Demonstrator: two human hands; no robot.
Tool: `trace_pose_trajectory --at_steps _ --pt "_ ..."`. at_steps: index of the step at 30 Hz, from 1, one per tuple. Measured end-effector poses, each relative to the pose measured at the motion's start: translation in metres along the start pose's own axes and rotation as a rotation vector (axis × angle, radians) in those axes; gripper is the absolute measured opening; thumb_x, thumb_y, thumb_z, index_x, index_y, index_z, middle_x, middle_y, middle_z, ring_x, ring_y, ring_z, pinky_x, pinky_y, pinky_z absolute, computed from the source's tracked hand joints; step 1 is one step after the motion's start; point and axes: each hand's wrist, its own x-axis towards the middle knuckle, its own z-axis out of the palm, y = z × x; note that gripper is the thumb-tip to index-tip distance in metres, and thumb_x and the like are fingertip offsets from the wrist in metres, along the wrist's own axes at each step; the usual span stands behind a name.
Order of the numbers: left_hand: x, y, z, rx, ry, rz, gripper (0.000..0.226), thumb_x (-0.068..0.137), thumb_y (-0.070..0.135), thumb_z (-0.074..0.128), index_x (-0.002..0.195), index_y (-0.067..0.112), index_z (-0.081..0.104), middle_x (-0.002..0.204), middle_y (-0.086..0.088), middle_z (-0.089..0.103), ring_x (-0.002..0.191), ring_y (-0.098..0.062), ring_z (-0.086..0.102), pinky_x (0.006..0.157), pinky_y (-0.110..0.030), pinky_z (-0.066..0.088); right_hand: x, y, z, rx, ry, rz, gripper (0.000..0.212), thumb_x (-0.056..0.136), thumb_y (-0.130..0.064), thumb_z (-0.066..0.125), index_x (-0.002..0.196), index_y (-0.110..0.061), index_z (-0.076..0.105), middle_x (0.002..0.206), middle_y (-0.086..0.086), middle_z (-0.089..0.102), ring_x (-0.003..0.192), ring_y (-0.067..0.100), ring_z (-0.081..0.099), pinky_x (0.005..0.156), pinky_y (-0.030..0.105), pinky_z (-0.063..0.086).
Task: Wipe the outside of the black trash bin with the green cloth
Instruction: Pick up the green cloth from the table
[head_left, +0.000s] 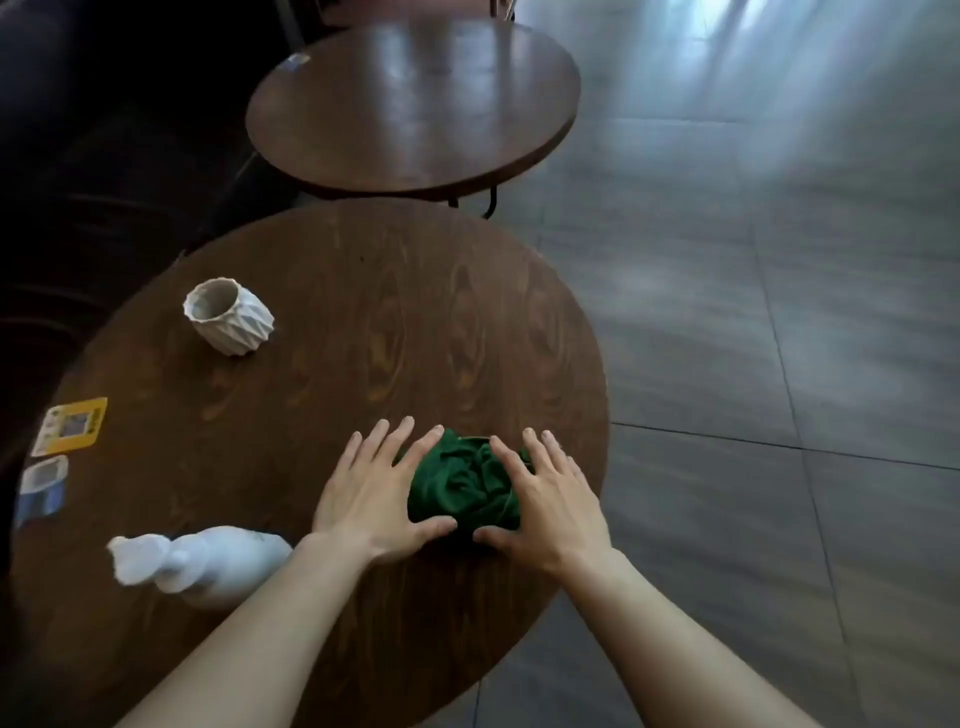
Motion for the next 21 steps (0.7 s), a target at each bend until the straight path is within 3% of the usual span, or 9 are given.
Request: trace_pose_trajectory --at_steps 7,11,14,17,19,21 --pt "0.023 -0.007 0.04 0.117 -0.037 0.167 0.107 0.084 0.07 0.056 0.156 0.043 -0.018 0.17 0.002 -0.019 0.157 -0.023 -0.016 0.128 -0.044 -0.005 0.019 0.008 0.034 -0.045 -0.05 -0.091 0.115 0.082 -0.066 0.072 0.162 -0.041 -0.006 0.174 0.005 -0.003 0.16 0.031 -0.011 0.129 0.057 0.008" --pt "0.027 -0.007 0.048 0.05 -0.022 0.161 0.095 0.094 0.043 0.06 0.158 0.043 -0.01 0.171 0.001 -0.014 0.158 -0.021 -0.01 0.129 -0.04 0.0 0.019 0.008 0.039 -0.093 -0.002 -0.11 0.105 0.084 -0.064 0.071 0.163 -0.041 0.005 0.174 0.008 0.003 0.16 0.034 -0.007 0.128 0.06 0.009" --pt "0.025 -0.003 0.045 0.0 0.016 0.135 0.085 0.095 0.023 0.061 0.159 0.044 0.009 0.172 0.003 0.0 0.159 -0.021 0.005 0.125 -0.038 0.023 0.018 0.003 0.036 -0.098 0.019 -0.11 0.089 0.087 -0.054 0.073 0.16 -0.035 0.026 0.17 0.01 0.02 0.159 0.035 0.009 0.127 0.059 0.019" --pt "0.022 0.004 0.037 0.024 0.105 0.1 0.065 0.095 0.014 0.058 0.153 0.037 0.036 0.164 0.003 0.031 0.147 -0.022 0.037 0.105 -0.039 0.048 0.012 -0.003 0.031 -0.089 0.066 -0.128 0.063 0.094 -0.032 0.07 0.152 -0.027 0.045 0.148 0.006 0.052 0.141 0.029 0.041 0.113 0.047 0.043" --pt "0.018 0.006 0.032 0.041 0.123 0.096 0.053 0.097 0.013 0.054 0.146 0.031 0.045 0.153 0.005 0.047 0.132 -0.021 0.052 0.095 -0.038 0.053 0.006 -0.006 0.028 -0.066 0.106 -0.132 0.05 0.097 -0.02 0.063 0.145 -0.025 0.051 0.131 0.001 0.061 0.121 0.023 0.053 0.094 0.039 0.052" --pt "0.009 0.007 0.026 0.044 0.143 0.108 0.048 0.098 0.014 0.052 0.144 0.029 0.048 0.143 0.006 0.056 0.122 -0.02 0.058 0.091 -0.037 0.054 -0.002 -0.011 0.022 -0.05 0.13 -0.112 0.049 0.096 -0.016 0.063 0.143 -0.025 0.051 0.126 0.0 0.06 0.114 0.022 0.054 0.085 0.036 0.052"
